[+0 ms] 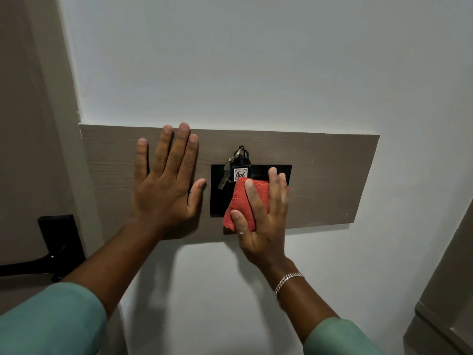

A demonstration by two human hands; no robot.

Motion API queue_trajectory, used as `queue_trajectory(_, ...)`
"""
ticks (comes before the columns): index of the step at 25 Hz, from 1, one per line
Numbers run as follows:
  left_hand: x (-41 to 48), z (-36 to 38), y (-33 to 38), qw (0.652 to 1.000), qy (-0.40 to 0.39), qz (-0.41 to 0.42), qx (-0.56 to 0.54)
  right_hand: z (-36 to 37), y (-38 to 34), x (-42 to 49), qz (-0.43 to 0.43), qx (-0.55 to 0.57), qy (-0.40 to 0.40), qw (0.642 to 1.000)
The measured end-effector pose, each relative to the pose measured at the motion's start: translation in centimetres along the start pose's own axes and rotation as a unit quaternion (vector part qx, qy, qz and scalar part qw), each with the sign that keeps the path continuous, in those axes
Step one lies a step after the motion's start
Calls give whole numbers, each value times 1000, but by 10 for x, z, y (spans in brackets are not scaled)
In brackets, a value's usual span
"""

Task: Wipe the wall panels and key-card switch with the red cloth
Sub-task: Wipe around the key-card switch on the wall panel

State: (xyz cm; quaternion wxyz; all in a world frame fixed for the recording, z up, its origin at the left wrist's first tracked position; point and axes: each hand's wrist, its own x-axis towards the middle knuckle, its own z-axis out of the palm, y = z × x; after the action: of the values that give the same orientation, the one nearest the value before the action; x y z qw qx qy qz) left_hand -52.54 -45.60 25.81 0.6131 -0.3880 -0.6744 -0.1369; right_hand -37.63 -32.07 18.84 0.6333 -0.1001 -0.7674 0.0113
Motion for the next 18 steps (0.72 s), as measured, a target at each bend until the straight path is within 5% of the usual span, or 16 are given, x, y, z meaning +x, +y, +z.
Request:
queue_trajectory(6,-1,-1,0,1000,10,0,-15,-9,8,26,-73,-11,-13,997)
queue_trajectory(11,-1,1,0,1000,9,1,-15,-21,23,35,51,37,28,998)
queue_trajectory(18,-2,2,0,1000,16,2,-22,-44,41,46,-81,33,-32,996)
